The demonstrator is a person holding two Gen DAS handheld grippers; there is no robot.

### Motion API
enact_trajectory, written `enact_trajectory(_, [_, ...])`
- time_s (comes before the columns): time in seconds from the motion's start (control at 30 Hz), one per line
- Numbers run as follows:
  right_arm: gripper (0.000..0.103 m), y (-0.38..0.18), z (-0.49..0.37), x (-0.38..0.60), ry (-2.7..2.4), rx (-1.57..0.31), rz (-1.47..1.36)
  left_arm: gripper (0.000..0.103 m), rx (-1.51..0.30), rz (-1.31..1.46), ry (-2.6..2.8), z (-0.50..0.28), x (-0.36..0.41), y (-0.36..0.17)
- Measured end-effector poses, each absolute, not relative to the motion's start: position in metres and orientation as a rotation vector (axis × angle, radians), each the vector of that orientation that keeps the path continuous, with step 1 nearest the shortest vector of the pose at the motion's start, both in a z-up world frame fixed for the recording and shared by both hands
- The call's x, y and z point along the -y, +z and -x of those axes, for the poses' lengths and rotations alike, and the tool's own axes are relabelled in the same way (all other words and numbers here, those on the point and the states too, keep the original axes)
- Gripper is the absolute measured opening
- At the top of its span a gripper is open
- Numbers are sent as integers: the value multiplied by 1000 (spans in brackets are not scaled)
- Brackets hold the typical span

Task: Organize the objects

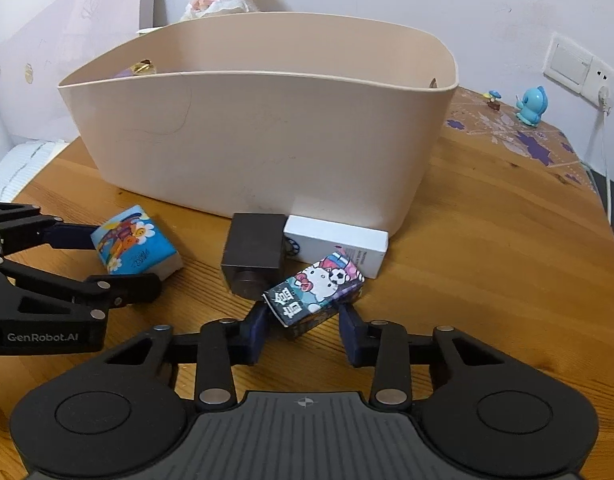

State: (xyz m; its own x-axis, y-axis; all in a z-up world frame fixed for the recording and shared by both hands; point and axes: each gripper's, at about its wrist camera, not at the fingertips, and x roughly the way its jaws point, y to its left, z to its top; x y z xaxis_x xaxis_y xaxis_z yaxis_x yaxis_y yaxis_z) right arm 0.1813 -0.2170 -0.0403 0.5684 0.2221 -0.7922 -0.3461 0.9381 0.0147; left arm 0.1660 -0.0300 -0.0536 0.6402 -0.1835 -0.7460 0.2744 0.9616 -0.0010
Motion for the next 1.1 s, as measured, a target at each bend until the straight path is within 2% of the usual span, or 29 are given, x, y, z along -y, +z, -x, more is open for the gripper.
enact_trajectory(0.23, [22, -30, -169, 222, 330, -878, 171, 66, -783, -128, -284, -150, 27, -35])
enact_trajectory(0.37, [19, -12, -159, 231, 329, -827, 170, 66, -727, -144, -290, -138, 24, -16])
enact_trajectory(0.4, [4, -5, -157, 233, 328, -811, 170, 66, -713, -147, -289, -136, 23, -11])
enact_trajectory(0.43, [2, -1, -155, 235, 327, -805, 168, 66, -698, -147, -287, -135, 21, -7])
enact_trajectory(0.7, [3, 15, -159, 242, 307, -778, 142, 66, -661, -128, -253, -136, 9, 10])
enact_trajectory(0.77, [8, 12, -160, 242, 309, -792, 145, 66, -662, -127, -253, -137, 8, 10])
enact_trajectory(0.83, [26, 7, -161, 241, 295, -802, 158, 66, -666, -127, -255, -139, 9, 9])
enact_trajectory(0.87, [28, 5, -161, 240, 284, -803, 165, 66, -669, -126, -256, -139, 9, 8])
enact_trajectory(0.93, [48, 1, -163, 244, 264, -805, 169, 66, -673, -127, -263, -140, 11, 6])
enact_trajectory(1.0, [60, -1, -161, 251, 234, -791, 174, 66, -678, -129, -268, -140, 14, 3])
enact_trajectory(1.1, [64, -6, -162, 266, 205, -802, 166, 66, -683, -133, -278, -141, 18, -1])
